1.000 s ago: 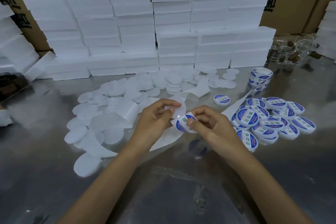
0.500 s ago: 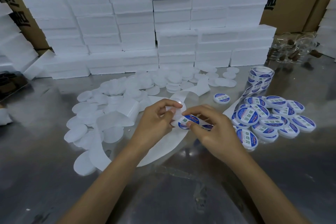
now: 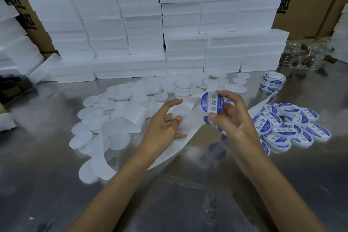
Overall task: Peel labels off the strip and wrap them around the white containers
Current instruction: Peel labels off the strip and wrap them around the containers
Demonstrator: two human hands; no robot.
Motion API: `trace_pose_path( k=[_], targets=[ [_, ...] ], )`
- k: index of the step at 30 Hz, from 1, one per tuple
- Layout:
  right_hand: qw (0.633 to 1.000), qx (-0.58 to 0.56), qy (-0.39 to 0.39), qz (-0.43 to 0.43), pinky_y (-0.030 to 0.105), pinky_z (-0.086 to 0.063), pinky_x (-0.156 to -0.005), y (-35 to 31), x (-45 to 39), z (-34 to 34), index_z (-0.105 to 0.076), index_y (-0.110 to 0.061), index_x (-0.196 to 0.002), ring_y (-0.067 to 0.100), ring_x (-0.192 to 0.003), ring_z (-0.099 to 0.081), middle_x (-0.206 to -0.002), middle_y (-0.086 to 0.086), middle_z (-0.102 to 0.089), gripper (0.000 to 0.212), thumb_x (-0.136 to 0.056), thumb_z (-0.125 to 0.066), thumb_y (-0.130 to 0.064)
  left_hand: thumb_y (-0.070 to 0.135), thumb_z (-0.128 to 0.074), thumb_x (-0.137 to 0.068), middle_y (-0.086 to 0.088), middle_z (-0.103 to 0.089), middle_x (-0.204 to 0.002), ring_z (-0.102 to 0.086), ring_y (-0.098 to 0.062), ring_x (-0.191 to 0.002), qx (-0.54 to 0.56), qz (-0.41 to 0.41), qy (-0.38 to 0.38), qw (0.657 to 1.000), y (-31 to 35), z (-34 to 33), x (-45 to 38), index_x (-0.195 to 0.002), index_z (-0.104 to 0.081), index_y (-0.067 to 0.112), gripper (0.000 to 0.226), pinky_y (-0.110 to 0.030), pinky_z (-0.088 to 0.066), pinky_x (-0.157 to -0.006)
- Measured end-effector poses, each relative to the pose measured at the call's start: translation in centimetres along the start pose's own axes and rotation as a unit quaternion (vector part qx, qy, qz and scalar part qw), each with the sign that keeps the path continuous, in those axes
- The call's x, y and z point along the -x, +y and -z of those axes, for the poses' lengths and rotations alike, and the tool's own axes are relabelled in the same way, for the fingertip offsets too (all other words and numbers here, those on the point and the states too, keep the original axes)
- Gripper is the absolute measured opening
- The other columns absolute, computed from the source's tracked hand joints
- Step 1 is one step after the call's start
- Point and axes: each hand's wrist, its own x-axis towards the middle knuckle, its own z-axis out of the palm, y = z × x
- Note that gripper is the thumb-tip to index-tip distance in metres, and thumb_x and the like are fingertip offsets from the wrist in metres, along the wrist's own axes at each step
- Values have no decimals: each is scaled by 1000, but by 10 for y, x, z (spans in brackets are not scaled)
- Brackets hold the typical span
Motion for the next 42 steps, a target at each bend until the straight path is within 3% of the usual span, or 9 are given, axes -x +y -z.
trace_pose_path(
  k=[4,7,11,13,18,23,26,30,42],
  targets=[
    [1000,-22,6,0,21,-53,-82,0,-1,1,-52,-42,-126,22,-91,-68,-102,11,-71,53,-84,-66,-13,7,-51,-103,-2,-69,-109,-72,-5,-79,32,-2,30,999,1,7,-3,-128,-59,32,37,-28,-59,-61],
    [1000,-1,-11,-9,27,-56,-84,-1,0,1,-50,-46,-128,26,-86,-69,-90,12,-71,54,-84,-64,-17,12,-51,-104,1,-69,-120,-76,-12,-81,5,-2,57,998,5,13,-3,-131,-56,35,36,-22,-57,-64],
    [998,-24,-43,-47,27,-47,-58,-2,0,0,-66,-32,-114,14,-59,-50,-64,1,-54,34,-82,-66,-23,17,-54,-103,4,-62,-126,-74,-9,-85,12,-23,107,994,15,18,-3,-128,-56,42,36,-20,-56,-55],
    [997,-32,-49,-55,27,-39,-55,-3,1,0,-71,-26,-105,12,-57,-41,-67,-1,-47,25,-81,-68,-23,16,-55,-102,1,-62,-128,-75,-10,-87,63,-11,79,995,20,16,-1,-125,-60,42,35,-23,-59,-60],
    [998,39,-51,-13,27,-52,-75,-6,3,-1,-70,-32,-103,11,-94,-60,-98,-9,-68,25,-79,-68,-23,5,-53,-101,-7,-61,-134,-74,-22,-101,173,12,-15,985,23,7,3,-120,-70,34,38,-33,-60,-88],
    [998,20,-59,24,23,-51,-85,-7,5,-7,-61,-28,-114,13,-99,-64,-109,-2,-70,34,-92,-64,-2,0,-43,-102,-16,-62,-134,-71,-33,-108,280,30,-59,958,20,4,1,-126,-67,19,39,-43,-58,-92],
    [999,3,-50,5,21,-52,-79,-7,6,-11,-61,-21,-113,14,-93,-66,-105,1,-72,31,-92,-64,0,1,-40,-102,-13,-69,-124,-71,-31,-109,272,16,-70,960,19,0,2,-126,-66,22,41,-37,-60,-88],
    [1000,-22,-9,-8,20,-53,-67,-7,6,-13,-63,-14,-109,12,-87,-69,-99,4,-73,26,-89,-66,3,6,-38,-103,-19,-66,-128,-68,-33,-113,243,11,-94,965,21,-8,6,-129,-65,23,41,-38,-57,-95],
    [1000,3,25,11,16,-51,-64,-4,4,-14,-64,-15,-105,10,-79,-70,-94,2,-73,26,-88,-68,3,4,-41,-102,-7,-75,-113,-71,-27,-108,209,-2,-105,972,21,-16,13,-124,-69,29,43,-34,-57,-93]
  ],
)
